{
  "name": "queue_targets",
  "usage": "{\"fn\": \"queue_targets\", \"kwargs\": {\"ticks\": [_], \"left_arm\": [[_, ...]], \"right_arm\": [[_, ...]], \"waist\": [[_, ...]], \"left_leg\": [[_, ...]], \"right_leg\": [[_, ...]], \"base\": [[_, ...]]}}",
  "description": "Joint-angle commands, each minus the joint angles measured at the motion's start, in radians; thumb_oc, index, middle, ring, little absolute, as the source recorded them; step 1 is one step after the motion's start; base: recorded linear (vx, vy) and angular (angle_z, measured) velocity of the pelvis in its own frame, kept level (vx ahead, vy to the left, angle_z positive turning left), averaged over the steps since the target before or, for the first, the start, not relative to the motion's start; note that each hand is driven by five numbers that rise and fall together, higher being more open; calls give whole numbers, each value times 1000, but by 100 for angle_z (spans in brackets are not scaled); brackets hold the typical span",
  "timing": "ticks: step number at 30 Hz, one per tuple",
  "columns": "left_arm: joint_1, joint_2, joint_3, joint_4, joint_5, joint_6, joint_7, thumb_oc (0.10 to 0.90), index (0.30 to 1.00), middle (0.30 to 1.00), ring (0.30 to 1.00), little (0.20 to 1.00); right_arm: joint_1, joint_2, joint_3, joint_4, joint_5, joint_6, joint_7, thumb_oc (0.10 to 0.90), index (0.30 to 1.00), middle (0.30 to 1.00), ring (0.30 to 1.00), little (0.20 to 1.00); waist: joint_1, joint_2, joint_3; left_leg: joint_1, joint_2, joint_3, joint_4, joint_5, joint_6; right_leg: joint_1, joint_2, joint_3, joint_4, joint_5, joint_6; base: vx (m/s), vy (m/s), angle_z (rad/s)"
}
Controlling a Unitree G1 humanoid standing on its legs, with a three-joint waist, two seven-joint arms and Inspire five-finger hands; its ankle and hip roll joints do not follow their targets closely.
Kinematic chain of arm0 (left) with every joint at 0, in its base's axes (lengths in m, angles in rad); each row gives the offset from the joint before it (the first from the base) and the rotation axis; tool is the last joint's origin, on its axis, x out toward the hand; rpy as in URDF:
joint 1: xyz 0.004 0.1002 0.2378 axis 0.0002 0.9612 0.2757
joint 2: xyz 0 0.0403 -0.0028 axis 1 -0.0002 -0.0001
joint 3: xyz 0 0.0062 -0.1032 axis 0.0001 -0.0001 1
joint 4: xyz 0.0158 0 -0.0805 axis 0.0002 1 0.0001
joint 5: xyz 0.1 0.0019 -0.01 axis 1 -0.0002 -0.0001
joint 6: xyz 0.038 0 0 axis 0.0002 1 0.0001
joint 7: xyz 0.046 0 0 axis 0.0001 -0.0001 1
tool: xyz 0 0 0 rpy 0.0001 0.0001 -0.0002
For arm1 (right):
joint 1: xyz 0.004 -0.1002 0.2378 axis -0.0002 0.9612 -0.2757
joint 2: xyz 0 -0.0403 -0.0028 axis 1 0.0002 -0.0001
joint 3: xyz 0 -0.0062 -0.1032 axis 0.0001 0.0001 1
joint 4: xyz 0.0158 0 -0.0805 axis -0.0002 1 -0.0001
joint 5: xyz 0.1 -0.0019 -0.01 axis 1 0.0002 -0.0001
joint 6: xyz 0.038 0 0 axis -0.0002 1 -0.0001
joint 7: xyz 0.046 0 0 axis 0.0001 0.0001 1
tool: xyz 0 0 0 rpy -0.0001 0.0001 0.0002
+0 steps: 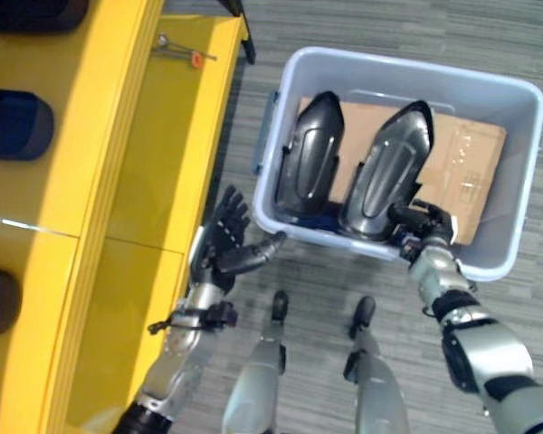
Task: Move parts from the plastic box to the shelf.
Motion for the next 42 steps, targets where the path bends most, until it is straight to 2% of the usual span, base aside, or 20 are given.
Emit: {"fn": "queue_targets", "kwargs": {"ticks": [1, 3, 5, 6, 7, 8, 9, 11, 17, 26, 33, 42], "left_arm": [[11, 38, 70, -119, -13, -84, -36, 900, 1000, 1000, 1000, 1000], [40, 54, 102, -116, -11, -75, -42, 900, 1000, 1000, 1000, 1000], [51, 59, 114, -114, -11, -72, -45, 900, 1000, 1000, 1000, 1000], [75, 70, 131, -114, -12, -68, -54, 900, 1000, 1000, 1000, 1000], [77, 70, 131, -115, -12, -68, -54, 900, 1000, 1000, 1000, 1000], [96, 80, 148, -111, -13, -62, -67, 900, 1000, 1000, 1000, 1000], [98, 81, 147, -112, -14, -61, -68, 900, 1000, 1000, 1000, 1000], [124, 88, 161, -111, -11, -51, -90, 900, 1000, 1000, 1000, 1000], [176, 78, 205, -94, -4, -33, -118, 900, 1000, 1000, 1000, 1000], [262, 43, 244, -60, 15, -10, -169, 900, 1000, 1000, 1000, 1000], [284, 11, 261, -42, 25, -10, -180, 900, 1000, 1000, 1000, 1000], [271, -19, 254, -1, 39, -4, -172, 900, 1000, 1000, 1000, 1000]], "right_arm": [[82, 31, 24, -97, 34, -74, 16, 400, 300, 300, 300, 300], [201, 35, 38, -289, 29, -86, 42, 400, 300, 300, 300, 300], [238, 30, 37, -353, 25, -91, 50, 400, 300, 300, 300, 300], [308, 27, 40, -466, 16, -97, 72, 400, 300, 300, 300, 300], [311, 28, 40, -469, 15, -96, 71, 400, 300, 300, 300, 300], [357, 7, 36, -561, 0, -100, 89, 400, 300, 300, 300, 300], [360, 7, 36, -563, 0, -99, 89, 400, 300, 300, 300, 300], [409, -22, 26, -663, -34, -100, 110, 400, 300, 300, 300, 300], [502, -72, 16, -845, -139, -92, 154, 400, 300, 300, 300, 300], [681, -94, 37, -1001, -63, -68, 303, 400, 300, 300, 300, 300], [735, -100, 29, -1056, -41, -65, 338, 400, 300, 300, 300, 300], [719, -72, 60, -1051, -8, -55, 338, 400, 300, 300, 300, 300]], "waist": [[-35, -42, -27], [-59, -63, -54], [-63, -68, -65], [-73, -80, -89], [-73, -80, -90], [-79, -90, -121], [-79, -89, -120], [-88, -98, -162], [-99, -98, -249], [-108, -90, -336], [-116, -85, -380], [-111, -76, -403]], "left_leg": [[92, 11, 46, -17, -99, 26], [124, 22, 52, -27, -97, 21], [140, 28, 52, -34, -97, 19], [164, 37, 58, -46, -96, 17], [166, 37, 59, -47, -96, 17], [193, 48, 62, -57, -93, 13], [196, 49, 63, -59, -93, 13], [232, 59, 68, -80, -88, 9], [301, 82, 78, -128, -72, -3], [350, 111, 71, -152, -53, -18], [365, 122, 70, -152, -49, -24], [400, 122, 64, -152, -59, -14]], "right_leg": [[-7, -71, 93, 95, -84, 94], [18, -63, 96, 92, -93, 92], [31, -58, 98, 89, -98, 92], [51, -54, 98, 81, -101, 93], [53, -54, 98, 80, -101, 93], [76, -47, 99, 72, -108, 92], [79, -47, 99, 71, -108, 92], [112, -38, 99, 56, -114, 91], [174, -18, 95, 22, -126, 87], [247, 6, 76, 8, -155, 77], [276, 11, 70, -5, -156, 75], [292, 6, 73, 45, -186, 73]], "base": [[56, -39, -1], [65, -68, -9], [60, -63, -13], [52, -56, -17], [109, -115, -15], [60, -61, -18], [109, -105, -12], [84, -74, -16], [65, -65, -12], [34, -53, 3], [7, -15, 4], [0, 0, 0]]}}
